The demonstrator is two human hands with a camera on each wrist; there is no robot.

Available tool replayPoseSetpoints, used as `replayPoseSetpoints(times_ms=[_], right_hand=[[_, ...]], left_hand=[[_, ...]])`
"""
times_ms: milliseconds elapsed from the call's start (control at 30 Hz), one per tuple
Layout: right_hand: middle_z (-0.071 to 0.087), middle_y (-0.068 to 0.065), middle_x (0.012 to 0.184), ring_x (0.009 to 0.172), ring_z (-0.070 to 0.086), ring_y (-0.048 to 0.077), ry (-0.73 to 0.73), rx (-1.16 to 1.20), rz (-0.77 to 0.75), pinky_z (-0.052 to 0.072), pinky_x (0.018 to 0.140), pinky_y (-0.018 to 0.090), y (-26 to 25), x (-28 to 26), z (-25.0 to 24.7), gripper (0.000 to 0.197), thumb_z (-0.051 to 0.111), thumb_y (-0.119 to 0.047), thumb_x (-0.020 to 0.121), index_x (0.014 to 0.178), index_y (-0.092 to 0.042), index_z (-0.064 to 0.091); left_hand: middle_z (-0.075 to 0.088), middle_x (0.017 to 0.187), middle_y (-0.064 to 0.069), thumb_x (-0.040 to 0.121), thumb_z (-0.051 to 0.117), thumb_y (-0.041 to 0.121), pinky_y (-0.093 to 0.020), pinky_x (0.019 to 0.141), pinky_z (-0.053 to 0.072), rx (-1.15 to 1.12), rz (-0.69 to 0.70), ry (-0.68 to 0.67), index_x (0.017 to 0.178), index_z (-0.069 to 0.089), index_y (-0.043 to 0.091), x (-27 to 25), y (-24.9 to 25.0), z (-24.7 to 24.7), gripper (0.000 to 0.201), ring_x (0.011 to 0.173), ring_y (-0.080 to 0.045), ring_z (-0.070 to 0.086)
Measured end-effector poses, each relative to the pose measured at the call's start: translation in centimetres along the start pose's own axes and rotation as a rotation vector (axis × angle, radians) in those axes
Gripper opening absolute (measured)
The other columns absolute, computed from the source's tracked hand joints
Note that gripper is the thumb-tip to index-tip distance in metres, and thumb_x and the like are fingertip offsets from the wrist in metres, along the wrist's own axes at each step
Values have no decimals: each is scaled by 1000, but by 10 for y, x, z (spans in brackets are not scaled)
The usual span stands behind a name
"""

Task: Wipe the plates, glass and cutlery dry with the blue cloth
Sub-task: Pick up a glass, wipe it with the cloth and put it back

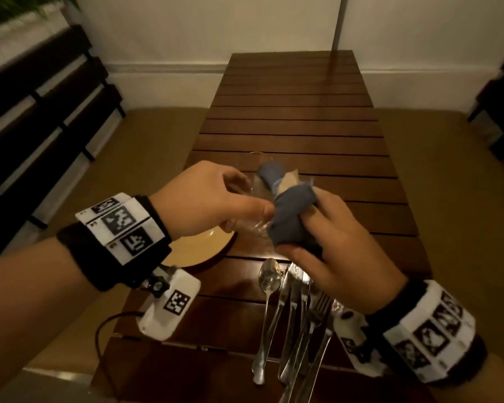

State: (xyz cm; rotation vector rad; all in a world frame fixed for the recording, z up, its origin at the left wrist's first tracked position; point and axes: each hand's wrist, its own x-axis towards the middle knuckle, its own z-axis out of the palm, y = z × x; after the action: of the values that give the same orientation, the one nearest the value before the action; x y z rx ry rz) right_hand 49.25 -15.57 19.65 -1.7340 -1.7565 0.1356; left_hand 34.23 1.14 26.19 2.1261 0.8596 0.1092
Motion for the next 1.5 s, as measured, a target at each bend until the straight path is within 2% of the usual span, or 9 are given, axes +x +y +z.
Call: replayPoseSetpoints(times_ms=[267,400,500,600,767,1000,1133,1267,1500], right_hand=[[28,19,151,143,26,35,452,-330,-80,24,117,53,4,-18,38,44,57,-30,96,134,-14,41],[50,12,131,122,49,12,593,325,540,41,103,29,-20,-3,40,27,38,-38,102,118,-20,50],[68,6,104,95,66,11,631,1319,882,50,86,38,-22,12,36,29,42,-34,103,104,-14,62],[63,19,128,119,60,32,445,1967,869,45,102,51,-18,14,34,44,40,-34,101,124,-3,60],[52,25,140,130,49,41,288,2196,861,30,114,54,-25,4,47,51,36,-34,101,140,-4,47],[66,21,124,108,67,38,479,2064,922,55,88,52,11,3,19,44,38,-32,97,132,-13,57],[73,18,97,78,72,31,199,1926,901,57,79,47,18,-12,0,36,45,-29,90,108,-9,68],[69,21,106,89,68,32,-263,1450,852,52,83,45,26,-7,-20,36,55,-26,87,109,-1,69],[58,-7,86,75,54,8,-157,433,245,45,70,27,-26,11,-25,21,40,-21,101,92,-21,58]], left_hand=[[53,82,-17,79,70,58,-33,60,45,-628,-210,-180,109,67,3,-7,-6,18,62,66,-29,47],[68,76,-18,76,66,61,-36,62,54,-670,-207,-79,110,67,3,-5,-4,26,68,67,-27,65],[74,90,-23,78,66,66,-44,73,56,-587,-182,3,114,66,8,-3,-12,28,69,75,-29,70],[72,101,-24,77,63,70,-39,67,55,-488,-127,33,118,67,20,-3,-17,29,64,72,-22,67],[70,76,-6,69,52,87,-34,59,50,-172,-63,136,112,68,24,-3,-19,33,78,66,-14,66],[73,82,15,88,62,51,-21,65,54,-341,74,-46,122,65,25,-23,-19,31,43,72,-3,68],[74,106,11,75,80,44,-28,76,58,-280,124,-142,119,61,24,-34,-23,19,52,94,-9,72],[65,115,22,54,81,66,-29,92,55,209,239,-208,121,52,43,-37,-11,2,76,106,2,62],[50,106,26,58,75,69,-18,80,52,560,339,-15,129,43,36,-30,9,10,85,93,4,54]])
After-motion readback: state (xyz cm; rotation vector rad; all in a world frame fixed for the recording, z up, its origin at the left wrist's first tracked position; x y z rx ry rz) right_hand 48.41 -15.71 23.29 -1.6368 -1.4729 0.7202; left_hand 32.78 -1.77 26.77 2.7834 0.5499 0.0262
